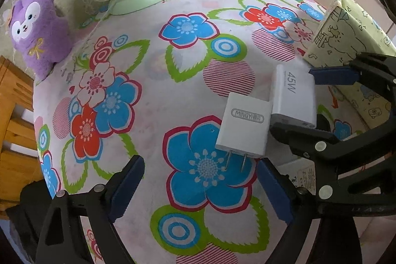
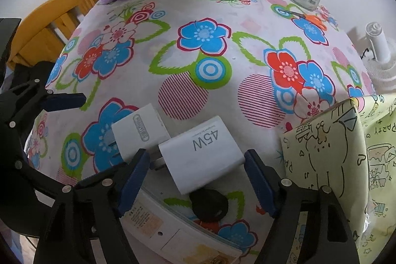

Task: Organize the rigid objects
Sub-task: 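Grasp the white MINGYI charger with the left tool while the right tool grasps the larger white charger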

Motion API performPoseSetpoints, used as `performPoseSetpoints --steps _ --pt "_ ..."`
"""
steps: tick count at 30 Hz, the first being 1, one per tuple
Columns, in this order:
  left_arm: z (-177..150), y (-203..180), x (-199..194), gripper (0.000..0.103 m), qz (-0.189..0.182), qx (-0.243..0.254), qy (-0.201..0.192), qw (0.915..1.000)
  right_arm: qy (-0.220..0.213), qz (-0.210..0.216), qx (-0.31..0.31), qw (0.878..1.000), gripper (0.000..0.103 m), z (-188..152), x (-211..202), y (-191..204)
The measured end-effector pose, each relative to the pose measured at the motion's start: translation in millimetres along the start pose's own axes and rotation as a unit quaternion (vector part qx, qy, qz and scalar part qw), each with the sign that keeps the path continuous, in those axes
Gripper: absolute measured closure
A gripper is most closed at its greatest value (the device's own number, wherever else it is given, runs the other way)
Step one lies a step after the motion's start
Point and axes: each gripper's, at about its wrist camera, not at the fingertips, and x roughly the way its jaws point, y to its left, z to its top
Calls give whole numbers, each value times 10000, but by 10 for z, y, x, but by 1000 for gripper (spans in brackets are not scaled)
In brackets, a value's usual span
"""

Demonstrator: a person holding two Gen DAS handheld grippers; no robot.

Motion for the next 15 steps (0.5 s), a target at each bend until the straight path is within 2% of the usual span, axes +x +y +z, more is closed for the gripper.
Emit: performPoseSetpoints --steps 6,15 --pt "43 -83 23 10 -82 251 0 9997 60 -182 168 9997 23 -50 -30 -44" --pt "164 -172 123 10 -58 832 9 9965 109 -472 782 9958 23 -135 -87 -98"
